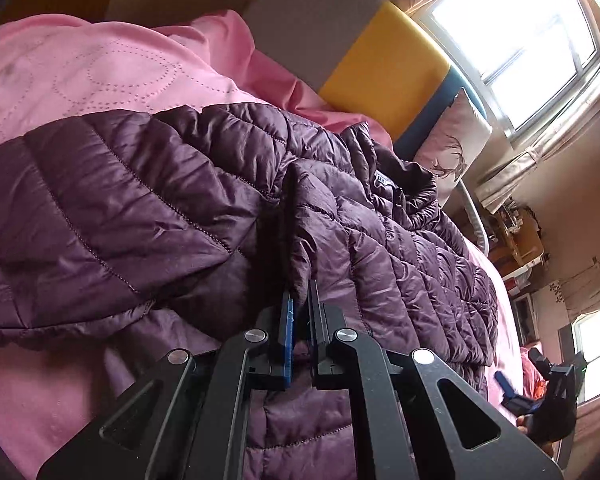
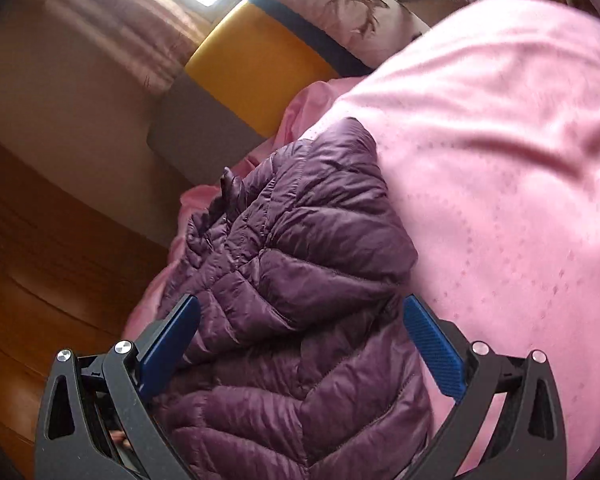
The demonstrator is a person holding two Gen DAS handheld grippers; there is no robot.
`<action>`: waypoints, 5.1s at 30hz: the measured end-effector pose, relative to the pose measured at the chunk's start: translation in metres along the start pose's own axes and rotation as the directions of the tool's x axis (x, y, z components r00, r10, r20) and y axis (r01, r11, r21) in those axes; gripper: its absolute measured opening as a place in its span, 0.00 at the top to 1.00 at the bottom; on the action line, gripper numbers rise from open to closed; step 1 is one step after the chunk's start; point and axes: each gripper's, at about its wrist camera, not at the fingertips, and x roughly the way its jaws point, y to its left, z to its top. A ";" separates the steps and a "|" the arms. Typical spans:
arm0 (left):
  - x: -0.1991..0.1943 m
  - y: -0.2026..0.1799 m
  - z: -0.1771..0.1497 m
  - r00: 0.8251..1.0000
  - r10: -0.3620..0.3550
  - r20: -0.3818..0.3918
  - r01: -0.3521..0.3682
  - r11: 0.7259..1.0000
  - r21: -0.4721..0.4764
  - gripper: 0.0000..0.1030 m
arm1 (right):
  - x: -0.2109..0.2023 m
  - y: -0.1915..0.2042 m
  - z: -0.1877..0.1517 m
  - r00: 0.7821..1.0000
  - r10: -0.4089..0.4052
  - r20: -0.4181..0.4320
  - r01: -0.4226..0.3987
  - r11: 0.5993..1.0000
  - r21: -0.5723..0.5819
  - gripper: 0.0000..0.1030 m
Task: Fold large clothes
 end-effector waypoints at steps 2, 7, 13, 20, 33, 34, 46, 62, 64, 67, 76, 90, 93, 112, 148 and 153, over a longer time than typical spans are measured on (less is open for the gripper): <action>-0.003 -0.006 0.001 1.000 0.009 0.012 -0.009 0.999 0.032 0.95 | 0.014 0.026 0.009 0.997 -0.074 0.008 0.074 0.989 -0.127 0.02; 0.000 -0.011 0.001 0.999 0.038 0.023 -0.039 0.996 0.085 0.95 | 0.065 0.060 0.025 0.972 -0.233 0.023 0.228 0.923 -0.310 0.03; 0.019 -0.003 -0.007 0.996 0.087 -0.019 -0.085 0.991 0.100 0.94 | 0.126 0.011 0.021 0.915 -0.401 -0.044 0.373 0.883 -0.286 0.02; -0.024 -0.022 -0.005 0.970 0.175 0.167 -0.200 0.969 0.147 0.62 | 0.137 0.011 0.008 0.896 -0.443 0.015 0.421 0.841 -0.339 0.02; 0.067 -0.040 0.026 0.988 0.152 0.010 -0.151 0.963 0.224 0.65 | 0.134 0.017 0.004 0.895 -0.446 0.026 0.426 0.835 -0.349 0.02; 0.070 -0.036 0.021 0.989 0.146 0.016 -0.145 0.963 0.228 0.66 | 0.133 0.019 0.004 0.895 -0.446 0.028 0.426 0.834 -0.351 0.02; 0.038 -0.038 0.007 0.982 0.184 0.044 -0.189 0.957 0.220 0.50 | 0.138 0.019 0.003 0.892 -0.451 0.032 0.432 0.828 -0.358 0.02; -0.069 -0.007 -0.138 0.966 0.244 0.084 -0.258 0.921 0.291 0.33 | 0.070 0.062 -0.047 0.933 -0.358 -0.015 0.314 0.837 -0.448 0.02; -0.075 -0.005 -0.144 0.966 0.241 0.091 -0.257 0.924 0.282 0.33 | 0.062 0.067 -0.076 0.934 -0.352 -0.063 0.278 0.825 -0.492 0.02; -0.090 0.002 -0.146 0.974 0.205 0.097 -0.223 0.947 0.230 0.33 | 0.056 0.066 -0.110 0.929 -0.366 -0.059 0.283 0.803 -0.524 0.02; -0.179 0.113 -0.120 0.932 0.287 0.220 -0.244 0.948 -0.204 0.27 | 0.052 0.048 -0.123 0.950 -0.311 -0.016 0.267 0.838 -0.476 0.02; -0.249 0.310 -0.090 0.894 0.280 0.349 0.076 0.674 -0.735 0.43 | 0.051 0.048 -0.124 0.947 -0.322 -0.002 0.281 0.829 -0.483 0.02; -0.242 0.325 -0.086 0.902 0.279 0.329 0.089 0.626 -0.775 0.81 | 0.053 0.050 -0.126 0.945 -0.327 0.002 0.287 0.826 -0.486 0.02; -0.139 0.041 -0.026 0.973 -0.030 0.227 0.030 1.000 0.000 0.85 | 0.053 0.048 -0.126 0.949 -0.315 -0.001 0.276 0.834 -0.478 0.02; -0.098 0.057 -0.083 0.978 0.178 0.111 -0.177 0.984 -0.019 0.33 | 0.217 0.286 -0.141 0.913 -0.141 -0.382 -0.141 0.771 -0.621 0.90; -0.095 0.055 -0.073 0.971 0.205 0.122 -0.201 0.979 -0.043 0.31 | 0.153 0.313 -0.098 0.980 -0.002 -0.200 -0.129 0.757 -0.641 0.92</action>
